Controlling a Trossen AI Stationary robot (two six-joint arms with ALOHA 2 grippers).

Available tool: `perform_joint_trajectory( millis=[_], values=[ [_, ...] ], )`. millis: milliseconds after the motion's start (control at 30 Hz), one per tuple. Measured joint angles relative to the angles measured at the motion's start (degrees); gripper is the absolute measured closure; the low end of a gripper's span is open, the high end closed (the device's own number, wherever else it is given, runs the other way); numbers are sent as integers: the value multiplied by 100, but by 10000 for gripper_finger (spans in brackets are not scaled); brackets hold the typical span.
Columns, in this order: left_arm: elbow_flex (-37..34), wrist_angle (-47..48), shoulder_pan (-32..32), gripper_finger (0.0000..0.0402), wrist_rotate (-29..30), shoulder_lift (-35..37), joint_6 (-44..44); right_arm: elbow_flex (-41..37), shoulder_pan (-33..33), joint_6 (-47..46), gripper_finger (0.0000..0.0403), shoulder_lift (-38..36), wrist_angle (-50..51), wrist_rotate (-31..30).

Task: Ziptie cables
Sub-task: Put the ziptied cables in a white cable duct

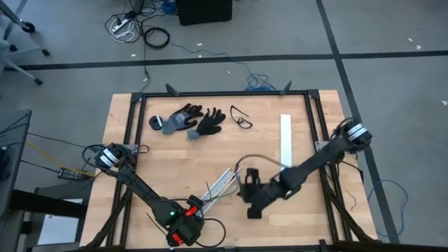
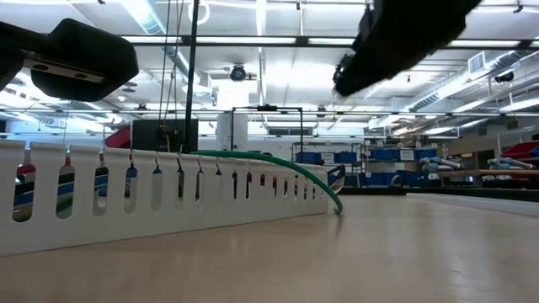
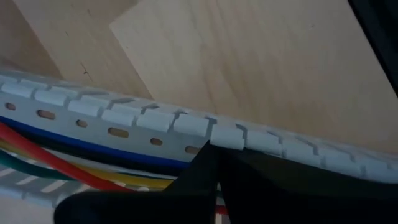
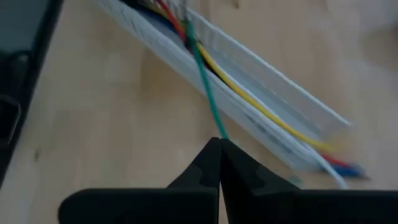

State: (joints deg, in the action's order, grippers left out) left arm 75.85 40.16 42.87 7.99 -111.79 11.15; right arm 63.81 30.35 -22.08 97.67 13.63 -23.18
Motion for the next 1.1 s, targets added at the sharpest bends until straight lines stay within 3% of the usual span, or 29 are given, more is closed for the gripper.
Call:
perform_joint_trajectory(
  millis=[133,300,400,500,767,867,1100],
  values=[
    [0,-4,0,401,-13,0,3,-17,151,66,403,820,-697,-389],
    [0,-9,0,401,-15,0,78,305,239,306,403,1512,-635,-1100],
    [0,-8,0,401,-18,2,114,508,382,758,403,1594,-514,-1528],
    [0,-10,0,401,-41,2,114,562,513,1263,403,1401,-481,-1507],
    [2,-15,0,401,-74,4,119,562,345,1798,396,996,-605,460],
    [2,-57,0,401,-57,4,258,562,187,1901,383,988,-611,737],
    [2,-209,0,401,24,4,329,562,-7,2089,291,992,-787,1784]
  ],
)
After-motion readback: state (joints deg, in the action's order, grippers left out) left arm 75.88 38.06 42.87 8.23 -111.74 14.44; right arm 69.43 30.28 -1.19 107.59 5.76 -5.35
